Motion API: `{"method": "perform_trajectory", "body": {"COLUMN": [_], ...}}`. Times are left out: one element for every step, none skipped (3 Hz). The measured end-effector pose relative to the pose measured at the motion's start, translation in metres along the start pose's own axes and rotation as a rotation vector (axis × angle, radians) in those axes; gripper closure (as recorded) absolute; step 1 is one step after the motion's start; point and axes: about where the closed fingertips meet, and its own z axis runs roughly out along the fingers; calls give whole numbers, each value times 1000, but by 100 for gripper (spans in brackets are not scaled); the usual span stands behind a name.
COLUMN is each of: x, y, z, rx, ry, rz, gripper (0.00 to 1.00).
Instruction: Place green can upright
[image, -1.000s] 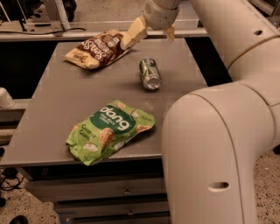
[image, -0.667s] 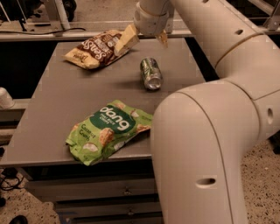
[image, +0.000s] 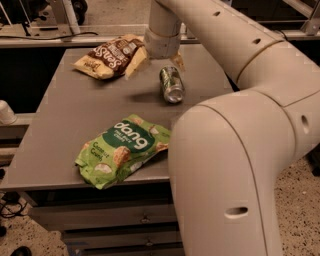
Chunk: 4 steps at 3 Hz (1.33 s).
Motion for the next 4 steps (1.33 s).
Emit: {"method": "perform_trajectory", "body": {"x": [20, 38, 50, 48], "y": [-21, -35, -45, -44], "z": [10, 25, 34, 25], "rx": [25, 36, 52, 52], "ry": [-10, -7, 7, 7], "rz": [15, 8, 3, 3], "gripper": [0, 18, 41, 65]}}
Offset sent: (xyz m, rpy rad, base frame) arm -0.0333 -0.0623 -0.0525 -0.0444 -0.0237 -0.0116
